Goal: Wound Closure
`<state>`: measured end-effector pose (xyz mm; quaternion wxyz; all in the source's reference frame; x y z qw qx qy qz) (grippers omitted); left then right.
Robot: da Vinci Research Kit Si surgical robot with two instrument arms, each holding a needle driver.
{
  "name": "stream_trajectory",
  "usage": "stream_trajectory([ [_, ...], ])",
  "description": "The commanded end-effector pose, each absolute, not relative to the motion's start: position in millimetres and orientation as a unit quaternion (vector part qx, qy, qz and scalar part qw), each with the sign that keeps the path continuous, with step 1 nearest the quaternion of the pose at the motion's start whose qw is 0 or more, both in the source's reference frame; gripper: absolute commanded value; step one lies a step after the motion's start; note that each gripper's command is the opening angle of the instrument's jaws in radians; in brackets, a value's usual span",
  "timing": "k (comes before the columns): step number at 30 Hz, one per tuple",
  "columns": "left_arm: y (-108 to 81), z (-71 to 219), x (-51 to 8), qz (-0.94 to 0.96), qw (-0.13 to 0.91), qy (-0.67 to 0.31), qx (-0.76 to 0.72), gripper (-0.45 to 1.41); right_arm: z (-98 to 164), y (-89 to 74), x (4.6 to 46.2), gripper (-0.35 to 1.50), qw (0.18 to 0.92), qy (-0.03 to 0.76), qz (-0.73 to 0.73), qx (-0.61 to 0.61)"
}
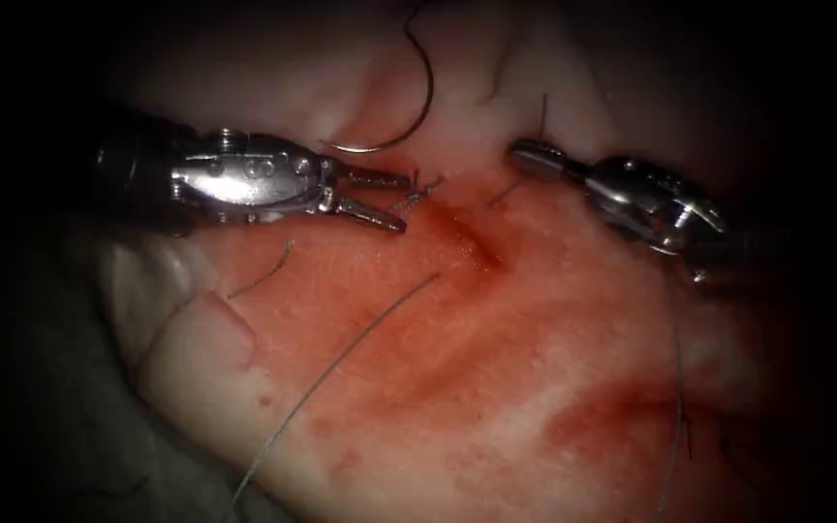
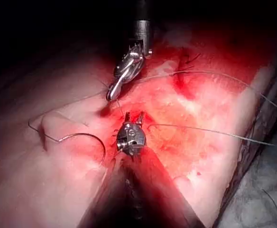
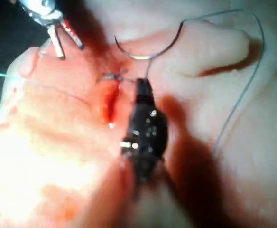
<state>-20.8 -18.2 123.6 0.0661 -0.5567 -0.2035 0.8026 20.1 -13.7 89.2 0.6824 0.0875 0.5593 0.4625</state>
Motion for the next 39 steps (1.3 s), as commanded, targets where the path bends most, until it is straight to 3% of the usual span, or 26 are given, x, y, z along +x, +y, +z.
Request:
stream_trajectory([
  [1,-18.7,124.2,-21.4,0.804,0.067,-0.203,-0.555,0.22,88.8,-13.8,20.9,-0.35,0.682,0.564,0.457,0.083],
  [30,-19.6,124.8,-21.8,0.806,0.046,-0.203,-0.555,0.19,85.3,-12.3,21.5,-0.35,0.67,0.59,0.444,0.079],
  [34,-19.6,124.4,-20.9,0.805,0.015,-0.19,-0.561,0.26,85.3,-12.4,21.7,-0.35,0.67,0.594,0.436,0.088],
  [36,-19.8,124.3,-20.6,0.805,-0.004,-0.179,-0.565,0.36,85.0,-12.5,21.6,1.03,0.67,0.596,0.434,0.092],
  [39,-20.1,124.1,-20.8,0.802,-0.015,-0.18,-0.57,0.48,84.2,-12.3,21.2,1.4,0.669,0.595,0.435,0.096],
])
